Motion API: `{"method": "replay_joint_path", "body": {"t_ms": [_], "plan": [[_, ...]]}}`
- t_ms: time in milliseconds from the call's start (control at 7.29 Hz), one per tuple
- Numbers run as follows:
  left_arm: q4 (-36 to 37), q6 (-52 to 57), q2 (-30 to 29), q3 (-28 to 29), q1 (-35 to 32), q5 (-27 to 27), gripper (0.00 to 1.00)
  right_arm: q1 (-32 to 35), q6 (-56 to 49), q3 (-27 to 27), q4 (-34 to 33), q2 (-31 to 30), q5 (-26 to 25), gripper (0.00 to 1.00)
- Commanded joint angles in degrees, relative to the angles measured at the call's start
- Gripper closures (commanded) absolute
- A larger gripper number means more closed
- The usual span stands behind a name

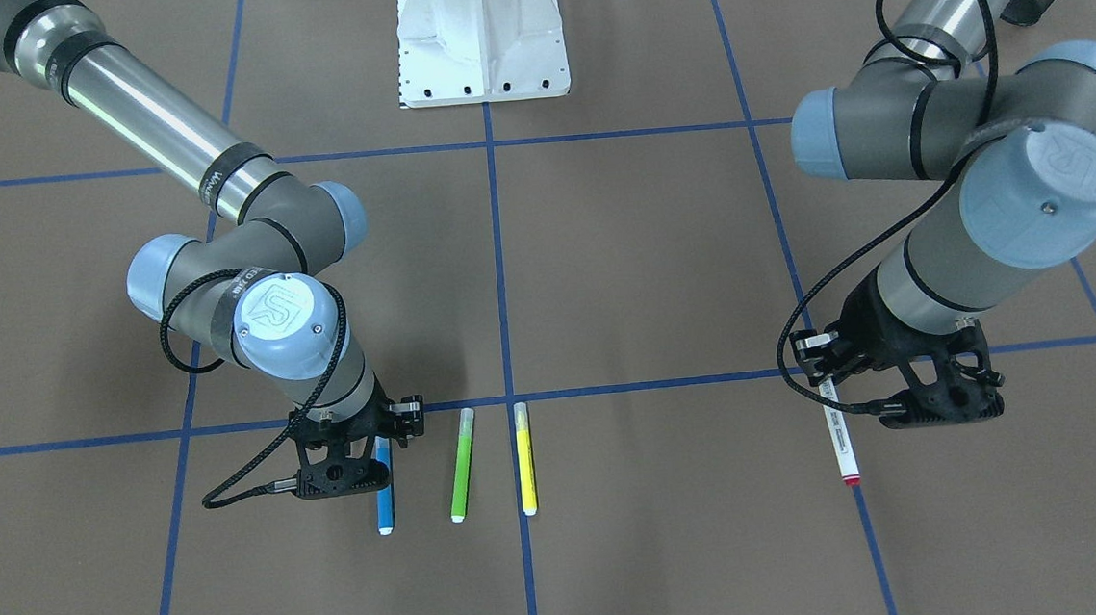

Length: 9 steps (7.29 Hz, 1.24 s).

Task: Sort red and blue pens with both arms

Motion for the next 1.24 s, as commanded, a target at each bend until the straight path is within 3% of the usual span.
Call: {"method": "replay_joint_path", "body": {"t_ms": [0, 275, 412, 686, 824, 1098], "plan": [[0.01, 0.02, -0.04, 0.00, 0.00, 0.00, 1.00, -0.19, -0.01, -1.16, 0.85, 0.17, -0.14, 0.38], [-0.08, 0.02, -0.04, 0.00, 0.00, -0.09, 1.00, -0.19, -0.01, -2.13, 2.08, 0.52, -0.40, 0.40], [-0.08, 0.02, -0.04, 0.00, 0.00, -0.09, 1.00, -0.19, -0.01, -2.30, 2.08, 0.70, -0.40, 0.46], [-0.08, 0.02, 0.05, 0.09, 0.00, -0.09, 1.00, -0.19, -0.01, -2.22, 2.08, 0.79, -0.40, 0.87], [-0.17, 0.02, 0.05, 0.35, 0.00, -0.09, 1.00, -0.19, -0.10, -2.13, 1.99, 0.79, -0.40, 1.00], [-0.17, -0.06, 0.05, 0.53, 0.00, 0.00, 1.00, -0.10, -0.01, -1.87, 1.64, 1.66, -0.31, 1.00]]}}
